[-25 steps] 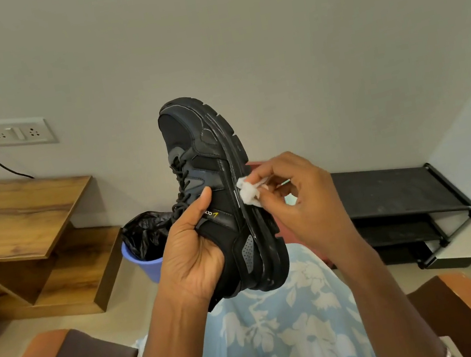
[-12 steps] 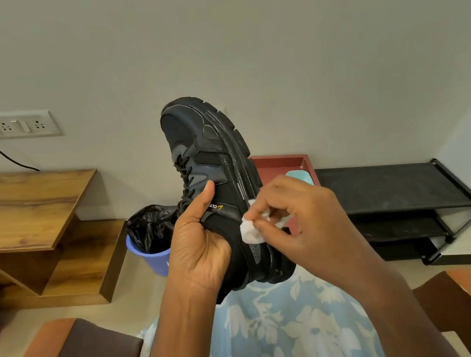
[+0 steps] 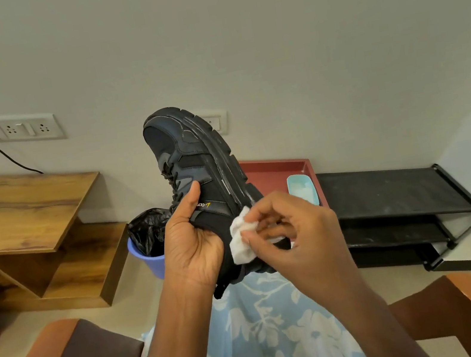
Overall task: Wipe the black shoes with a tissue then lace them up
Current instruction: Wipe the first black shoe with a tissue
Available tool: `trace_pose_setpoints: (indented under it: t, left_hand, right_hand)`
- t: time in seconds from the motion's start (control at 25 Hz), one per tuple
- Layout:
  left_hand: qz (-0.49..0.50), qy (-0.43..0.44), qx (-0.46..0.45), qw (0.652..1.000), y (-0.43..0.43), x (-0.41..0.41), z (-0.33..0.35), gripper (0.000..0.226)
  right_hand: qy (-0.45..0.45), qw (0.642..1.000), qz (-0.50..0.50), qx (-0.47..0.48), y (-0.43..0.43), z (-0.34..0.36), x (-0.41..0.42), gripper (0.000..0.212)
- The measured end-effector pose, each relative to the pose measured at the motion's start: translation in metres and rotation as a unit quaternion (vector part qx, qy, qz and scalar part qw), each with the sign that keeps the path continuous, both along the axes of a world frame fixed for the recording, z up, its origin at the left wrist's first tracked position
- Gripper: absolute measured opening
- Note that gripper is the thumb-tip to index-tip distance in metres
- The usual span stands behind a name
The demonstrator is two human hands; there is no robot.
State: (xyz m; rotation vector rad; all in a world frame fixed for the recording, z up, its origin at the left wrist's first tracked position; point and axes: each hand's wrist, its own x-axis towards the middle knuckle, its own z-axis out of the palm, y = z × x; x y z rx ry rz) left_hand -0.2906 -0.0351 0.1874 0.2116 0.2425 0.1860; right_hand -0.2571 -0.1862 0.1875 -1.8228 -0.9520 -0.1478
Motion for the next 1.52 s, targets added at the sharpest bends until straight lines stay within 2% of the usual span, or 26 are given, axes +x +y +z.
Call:
trace_pose_setpoints:
  t: [0.08,0.16,0.28,0.4,0.6,0.68,0.84,0.96,1.08,1.2,1.36,1.52]
  left_hand:
    - [0.016,-0.018,-0.018,1.000,0.008,0.002,-0.005,0.038]
    - [0.030,-0.018,-0.038,0.999,0.012,0.005,-0.007,0.044]
    - [0.013,-0.011,-0.040,0.999,0.005,0.007,-0.004,0.037]
    - [-0.010,-0.013,-0.041,0.999,-0.001,0.004,-0.001,0.038]
    - [0.050,0.001,-0.038,0.998,0.004,0.003,-0.002,0.028]
    - [0.058,0.001,-0.044,0.997,0.005,0.006,-0.004,0.028]
    - [0.057,0.002,-0.035,0.998,0.003,0.006,-0.002,0.029]
    - [0.057,0.011,-0.025,0.998,-0.001,0.004,0.003,0.035]
    - [0.065,0.017,-0.036,0.997,-0.001,0.001,0.002,0.029]
    - [0.075,0.025,-0.041,0.996,0.001,0.003,-0.004,0.023]
    - [0.051,0.023,-0.039,0.998,0.001,0.006,-0.009,0.035]
    - [-0.005,0.014,-0.021,1.000,-0.012,0.004,-0.005,0.033]
  right_hand:
    - [-0.004,0.997,0.051,-0.066,-0.007,0.001,-0.001,0.012]
    - [-0.014,0.995,0.063,-0.082,-0.010,0.004,0.004,0.013]
    - [-0.076,0.996,-0.014,-0.039,0.003,0.007,0.015,0.014]
    - [-0.119,0.991,-0.047,-0.050,0.011,0.006,0.019,0.019]
    - [-0.076,0.984,0.028,-0.159,-0.021,0.004,0.013,0.018]
    - [-0.062,0.982,0.036,-0.175,-0.029,0.006,0.016,0.022]
    - [-0.093,0.990,-0.024,-0.099,-0.013,0.006,0.028,0.019]
    - [-0.048,0.996,-0.048,-0.054,-0.003,0.008,0.032,0.021]
    - [0.022,0.992,-0.010,-0.126,-0.019,0.010,0.033,0.022]
    - [0.031,0.981,0.029,-0.189,-0.037,0.008,0.029,0.022]
    - [0.048,0.992,-0.003,-0.115,-0.027,0.008,0.031,0.024]
    - [0.042,0.998,-0.055,-0.011,0.005,0.009,0.041,0.022]
